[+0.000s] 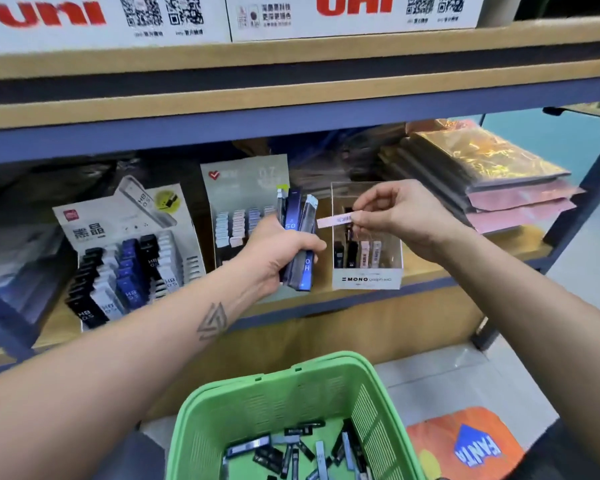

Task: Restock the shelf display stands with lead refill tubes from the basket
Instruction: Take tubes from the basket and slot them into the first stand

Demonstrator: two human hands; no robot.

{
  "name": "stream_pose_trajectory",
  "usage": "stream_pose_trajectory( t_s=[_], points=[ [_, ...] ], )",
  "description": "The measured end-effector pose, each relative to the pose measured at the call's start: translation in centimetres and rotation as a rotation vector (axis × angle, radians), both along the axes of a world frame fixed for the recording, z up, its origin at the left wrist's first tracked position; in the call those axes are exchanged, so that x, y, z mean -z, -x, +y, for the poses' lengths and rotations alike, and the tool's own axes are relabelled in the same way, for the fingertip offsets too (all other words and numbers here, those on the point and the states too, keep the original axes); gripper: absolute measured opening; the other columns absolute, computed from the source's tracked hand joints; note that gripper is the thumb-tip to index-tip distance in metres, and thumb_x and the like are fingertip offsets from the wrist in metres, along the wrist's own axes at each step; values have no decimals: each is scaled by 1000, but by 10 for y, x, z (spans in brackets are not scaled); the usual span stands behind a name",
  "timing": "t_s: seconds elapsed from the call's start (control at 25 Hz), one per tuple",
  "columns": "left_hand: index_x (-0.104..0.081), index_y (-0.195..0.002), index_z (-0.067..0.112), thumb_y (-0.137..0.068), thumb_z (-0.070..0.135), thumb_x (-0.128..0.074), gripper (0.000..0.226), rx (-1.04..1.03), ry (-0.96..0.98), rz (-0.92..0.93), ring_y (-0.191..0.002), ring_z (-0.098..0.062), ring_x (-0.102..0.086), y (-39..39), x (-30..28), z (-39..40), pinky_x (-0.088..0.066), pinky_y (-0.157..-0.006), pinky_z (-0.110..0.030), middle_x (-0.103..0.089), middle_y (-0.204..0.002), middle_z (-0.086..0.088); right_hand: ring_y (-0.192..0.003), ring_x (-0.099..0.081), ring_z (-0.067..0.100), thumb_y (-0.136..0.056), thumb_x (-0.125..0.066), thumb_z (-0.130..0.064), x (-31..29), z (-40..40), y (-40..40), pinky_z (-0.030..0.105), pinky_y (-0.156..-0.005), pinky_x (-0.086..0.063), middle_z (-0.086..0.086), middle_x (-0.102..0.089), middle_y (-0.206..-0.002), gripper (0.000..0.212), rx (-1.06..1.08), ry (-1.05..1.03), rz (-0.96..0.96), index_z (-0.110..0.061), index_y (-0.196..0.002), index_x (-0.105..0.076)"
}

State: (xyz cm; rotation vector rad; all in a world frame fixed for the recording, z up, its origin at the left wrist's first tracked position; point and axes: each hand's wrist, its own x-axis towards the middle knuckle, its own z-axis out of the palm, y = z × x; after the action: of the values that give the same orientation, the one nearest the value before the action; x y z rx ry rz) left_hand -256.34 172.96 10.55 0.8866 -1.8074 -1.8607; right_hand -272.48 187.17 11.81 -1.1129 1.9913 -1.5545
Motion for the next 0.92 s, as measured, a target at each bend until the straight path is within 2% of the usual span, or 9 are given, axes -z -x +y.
stream_pose_trajectory(
  t_s=[0.12,0.24,0.36,0.48,0.68,0.76,0.92],
  points=[
    [-61,-111,-6,-67,-10,-79,47,-9,-54,12,-57,-25,-68,18,6,2,-57,-57,-35,-70,-79,-19,-88,-75,24,-83,-79,-2,-1,2,13,40,-85,-62,10,-77,-90,18,68,-58,114,-9,-99,-78],
    [-63,-109,-3,-67,-11,-78,46,-7,-96,29,-58,-24,-70,34,13,4,-57,-56,-35,-71,-80,-16,-78,-72,9,-83,-81,-6,3,7,22,27,-78,-61,-1,-75,-85,23,119,-211,309,-12,-105,-76],
    [-64,-108,1,-67,-11,-78,45,2,-110,21,-59,-23,-69,41,15,5,-56,-55,-33,-71,-81,-15,-78,-68,0,-82,-84,-17,6,14,29,11,-69,-50,-8,-74,-85,18,174,-298,489,-18,-100,-79],
    [-65,-103,4,-68,-12,-77,41,-1,-113,19,-55,-20,-68,45,16,3,-55,-53,-31,-70,-76,-12,-80,-66,-5,-83,-83,-17,15,14,32,2,-66,-43,-8,-74,-85,18,204,-320,526,-20,-100,-80],
    [-64,-100,7,-69,-12,-77,39,-2,-104,8,-58,-21,-68,43,21,4,-55,-55,-32,-69,-77,-12,-78,-66,1,-84,-82,-14,29,7,26,15,-71,-49,-11,-67,-78,14,202,-344,576,-17,-97,-77],
    [-64,-100,7,-69,-12,-77,39,1,-97,9,-59,-22,-67,41,22,4,-55,-56,-32,-69,-77,-12,-78,-66,6,-85,-81,-13,34,6,23,10,-67,-43,-10,-65,-77,12,199,-359,594,-16,-96,-78],
    [-62,-95,8,-69,-14,-76,37,13,-101,15,-56,-22,-67,37,22,3,-54,-54,-30,-68,-74,-12,-72,-60,3,-87,-79,-11,42,6,17,1,-60,-34,-7,-64,-78,11,221,-402,598,-13,-97,-79]
  ],
)
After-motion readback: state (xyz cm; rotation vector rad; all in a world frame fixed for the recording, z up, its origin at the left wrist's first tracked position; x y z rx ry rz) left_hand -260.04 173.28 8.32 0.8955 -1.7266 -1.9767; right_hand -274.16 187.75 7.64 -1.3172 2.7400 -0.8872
